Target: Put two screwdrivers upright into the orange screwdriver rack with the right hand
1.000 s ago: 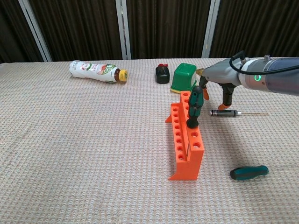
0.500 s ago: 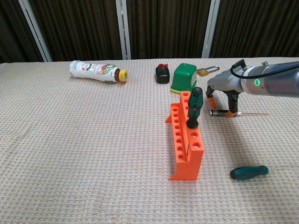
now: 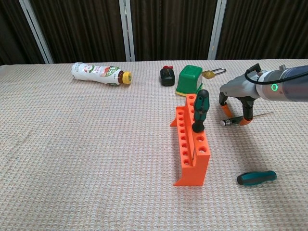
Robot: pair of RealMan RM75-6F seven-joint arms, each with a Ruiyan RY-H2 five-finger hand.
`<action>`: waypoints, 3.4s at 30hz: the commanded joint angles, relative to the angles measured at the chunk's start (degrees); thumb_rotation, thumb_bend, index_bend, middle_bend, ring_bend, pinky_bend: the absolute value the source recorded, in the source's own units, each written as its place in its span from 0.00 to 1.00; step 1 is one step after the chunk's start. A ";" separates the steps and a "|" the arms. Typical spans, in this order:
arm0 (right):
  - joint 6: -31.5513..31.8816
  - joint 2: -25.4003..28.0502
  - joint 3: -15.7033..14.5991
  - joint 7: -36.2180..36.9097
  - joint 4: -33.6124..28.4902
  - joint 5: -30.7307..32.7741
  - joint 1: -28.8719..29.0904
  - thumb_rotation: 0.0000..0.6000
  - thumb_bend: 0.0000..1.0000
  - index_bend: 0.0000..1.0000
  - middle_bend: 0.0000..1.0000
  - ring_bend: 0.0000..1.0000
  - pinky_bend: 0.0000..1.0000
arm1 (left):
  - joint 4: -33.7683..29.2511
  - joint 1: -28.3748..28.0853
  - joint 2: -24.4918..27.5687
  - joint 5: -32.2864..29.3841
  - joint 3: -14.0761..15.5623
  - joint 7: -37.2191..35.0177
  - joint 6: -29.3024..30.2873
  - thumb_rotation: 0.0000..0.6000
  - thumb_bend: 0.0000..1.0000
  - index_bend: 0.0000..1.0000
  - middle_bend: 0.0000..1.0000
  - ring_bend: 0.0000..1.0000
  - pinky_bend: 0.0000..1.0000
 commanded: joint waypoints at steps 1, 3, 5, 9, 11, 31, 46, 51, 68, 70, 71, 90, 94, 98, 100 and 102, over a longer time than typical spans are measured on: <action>1.40 -0.70 -0.41 0.12 0.62 -1.37 -0.11 1.00 0.20 0.48 0.16 0.00 0.00 | -0.10 0.04 0.08 0.08 0.00 0.10 0.14 1.00 0.09 0.04 0.00 0.00 0.00; 2.17 -1.20 -0.55 0.11 0.98 -2.08 -0.24 1.00 0.20 0.48 0.16 0.00 0.00 | -0.16 0.14 0.17 -0.02 -0.02 0.16 0.27 1.00 0.09 0.04 0.00 0.00 0.00; 2.80 -1.67 -0.64 0.16 1.20 -2.70 -0.40 1.00 0.20 0.49 0.16 0.00 0.00 | -0.22 0.23 0.27 -0.22 -0.03 0.22 0.29 1.00 0.09 0.04 0.00 0.00 0.00; 3.87 -2.52 -1.04 -0.37 1.64 -3.77 -0.59 1.00 0.21 0.49 0.16 0.00 0.00 | -0.32 0.28 0.35 -0.34 0.02 0.26 0.21 1.00 0.09 0.04 0.00 0.00 0.00; 4.31 -3.04 -1.16 -0.57 1.82 -4.18 -0.73 1.00 0.21 0.49 0.16 0.00 0.00 | -0.30 0.26 0.36 -0.28 0.08 0.19 0.11 1.00 0.09 0.04 0.00 0.00 0.00; 5.36 -6.29 -0.80 -2.28 5.87 -5.48 -2.25 1.00 0.21 0.55 0.19 0.00 0.00 | 0.07 -0.05 0.36 -0.41 0.11 -0.54 -0.65 1.00 0.09 0.03 0.00 0.00 0.00; 4.32 -3.03 4.32 7.20 2.82 -8.04 -5.77 1.00 0.30 0.64 0.23 0.00 0.00 | -0.65 -0.02 0.68 -0.34 0.01 -0.32 -0.35 1.00 0.09 0.02 0.00 0.00 0.00; -1.17 3.24 9.38 17.47 -3.10 -5.81 -7.83 1.00 0.30 0.64 0.23 0.00 0.00 | -0.96 -0.24 0.69 -0.33 -0.04 -0.04 -0.61 1.00 0.09 0.02 0.00 0.00 0.00; -35.17 19.38 38.57 60.20 -13.25 -12.71 -27.93 1.00 0.31 0.64 0.25 0.00 0.00 | -3.10 -1.12 1.58 1.55 -0.23 1.29 -0.24 1.00 0.09 0.01 0.00 0.00 0.00; -38.07 18.42 42.43 61.82 -12.96 -13.65 -30.37 1.00 0.32 0.64 0.25 0.00 0.00 | -3.32 -1.16 1.71 1.66 -0.21 1.33 -0.23 1.00 0.09 0.01 0.00 0.00 0.00; -39.82 17.75 44.70 62.43 -12.78 -14.12 -31.75 1.00 0.32 0.64 0.25 0.00 0.00 | -3.42 -1.19 1.78 1.71 -0.20 1.41 -0.23 1.00 0.09 0.01 0.00 0.00 0.00; -61.26 4.45 63.74 53.67 -7.32 -11.08 -40.55 1.00 0.32 0.65 0.25 0.00 0.00 | -5.39 -0.99 3.12 2.06 0.35 2.05 -0.12 1.00 0.09 0.01 0.00 0.00 0.00; -60.94 2.48 64.25 52.30 -6.49 -10.42 -39.66 1.00 0.32 0.65 0.25 0.00 0.00 | -5.43 -0.75 3.26 1.75 0.45 2.08 0.00 1.00 0.09 0.01 0.00 0.00 0.00; -60.71 1.57 64.18 51.71 -6.09 -10.07 -39.01 1.00 0.32 0.65 0.25 0.00 0.00 | -5.36 -0.63 3.29 1.54 0.53 2.05 -0.05 1.00 0.09 0.01 0.00 0.00 0.00; -60.44 1.30 63.78 51.35 -5.94 -10.25 -38.74 1.00 0.32 0.65 0.25 0.00 0.00 | -5.25 -0.66 3.19 1.47 0.49 1.98 -0.11 1.00 0.09 0.01 0.00 0.00 0.00; -60.26 1.23 63.44 51.16 -5.82 -10.36 -38.58 1.00 0.32 0.65 0.25 0.00 0.00 | -5.12 -0.71 3.12 1.48 0.48 1.94 -0.18 1.00 0.09 0.01 0.00 0.00 0.00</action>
